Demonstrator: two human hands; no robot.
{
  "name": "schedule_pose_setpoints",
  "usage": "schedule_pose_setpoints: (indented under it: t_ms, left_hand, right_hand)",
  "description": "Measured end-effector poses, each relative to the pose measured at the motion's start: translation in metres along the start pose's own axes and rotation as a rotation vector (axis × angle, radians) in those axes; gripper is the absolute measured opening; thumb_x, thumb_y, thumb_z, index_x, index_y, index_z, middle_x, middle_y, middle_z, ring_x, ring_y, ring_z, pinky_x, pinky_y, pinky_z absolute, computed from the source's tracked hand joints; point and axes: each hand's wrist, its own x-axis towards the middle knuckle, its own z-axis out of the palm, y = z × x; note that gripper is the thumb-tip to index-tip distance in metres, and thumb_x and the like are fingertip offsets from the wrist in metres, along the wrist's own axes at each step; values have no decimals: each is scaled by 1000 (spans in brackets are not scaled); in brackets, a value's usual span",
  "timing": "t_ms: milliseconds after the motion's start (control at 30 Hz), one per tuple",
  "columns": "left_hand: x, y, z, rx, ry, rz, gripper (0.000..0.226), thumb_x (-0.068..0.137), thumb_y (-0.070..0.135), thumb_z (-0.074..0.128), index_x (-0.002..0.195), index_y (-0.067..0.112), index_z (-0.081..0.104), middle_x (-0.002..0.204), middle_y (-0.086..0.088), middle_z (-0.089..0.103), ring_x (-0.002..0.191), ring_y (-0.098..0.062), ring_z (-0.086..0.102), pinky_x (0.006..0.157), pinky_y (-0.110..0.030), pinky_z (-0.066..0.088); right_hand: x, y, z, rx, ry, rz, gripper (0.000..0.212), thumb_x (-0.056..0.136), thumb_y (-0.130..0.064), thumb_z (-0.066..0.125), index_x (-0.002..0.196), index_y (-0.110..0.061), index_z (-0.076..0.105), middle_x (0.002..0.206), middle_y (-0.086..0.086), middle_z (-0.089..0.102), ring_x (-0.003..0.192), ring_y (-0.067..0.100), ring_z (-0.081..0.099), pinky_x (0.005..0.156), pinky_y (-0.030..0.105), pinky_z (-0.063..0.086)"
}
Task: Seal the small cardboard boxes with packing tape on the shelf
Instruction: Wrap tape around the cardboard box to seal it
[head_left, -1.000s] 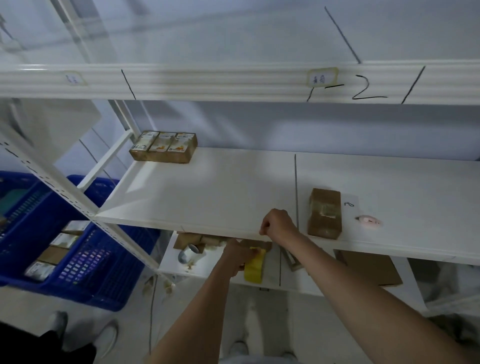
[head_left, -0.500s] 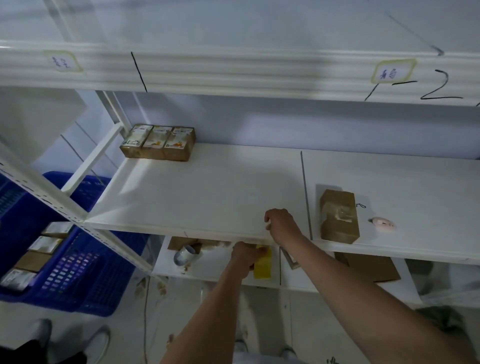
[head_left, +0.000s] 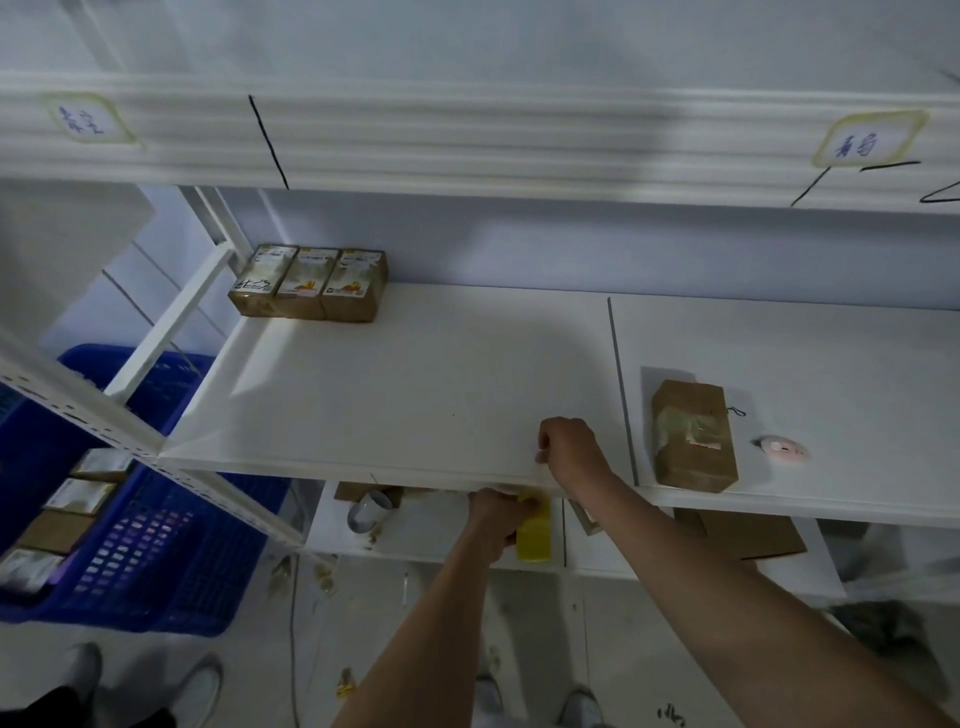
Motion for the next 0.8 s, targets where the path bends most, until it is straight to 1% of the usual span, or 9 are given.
schedule_pose_setpoints:
  t_ms: [67,167,300,400,467,500,567,667,800]
  left_hand:
    - [1,-1,0,16,-1,5,34,82,18,81,112,11,66,108,-10,70,97,-24,69,79,-37,61]
    - [2,-1,-1,57,5,24,36,82,21,81,113,10,66,109,-9,70,97,-23,69,77,-35,61]
    - [-1,1,-1,175,25,67,40,85,26,78,119,9,64,111,-9,69,97,-23,69,69,-31,61]
    - [-9,8,-6,373,79,83,38,86,34,74,112,7,65,102,-10,72,79,-20,71,58,-27,57]
    - [-14,13,-12,491,118,74,38,89,42,68,102,6,66,91,-7,74,64,-17,68,53,-24,53]
    - [-15,14,-15,534,147,73,41,91,46,64,96,5,65,86,-6,74,63,-18,69,56,-25,54]
    - [-16,17,-22,585,221,86,49,90,55,61,89,6,62,84,-9,74,72,-23,72,70,-32,60]
    - [-16,29,-28,582,274,87,56,87,59,62,94,3,63,93,-15,74,82,-31,73,80,-43,61]
    - [-25,54,-26,635,334,91,50,90,52,64,93,2,61,97,-16,73,89,-33,72,83,-44,60]
  right_hand:
    - [4,-1,-1,20,-12,25,11,86,3,62,96,3,68,99,12,67,82,14,56,54,16,30]
    - [6,-3,-1,-11,-13,42,12,85,1,66,96,2,69,100,11,67,90,22,64,60,22,37]
    - [1,-8,-3,-115,24,30,21,84,-7,73,101,0,63,104,12,62,100,27,62,67,25,39]
    - [1,-4,-18,-147,51,88,47,78,-26,84,108,-2,59,109,11,56,106,28,56,76,31,43]
    - [0,2,-27,-131,14,161,43,77,-31,85,99,-4,60,103,11,60,100,26,61,72,27,44]
    - [0,6,-29,-119,32,176,37,79,-29,84,92,-6,58,99,11,62,96,25,63,68,26,42]
    - [-3,10,-29,-97,110,168,30,85,-25,78,84,-8,54,97,11,65,89,24,63,64,26,38]
    - [-9,17,-35,-24,232,141,27,91,-29,71,91,-5,59,96,14,63,90,28,61,66,29,37]
    - [-20,31,-65,-58,346,98,26,96,-29,64,102,-4,61,100,14,62,96,31,62,70,31,42]
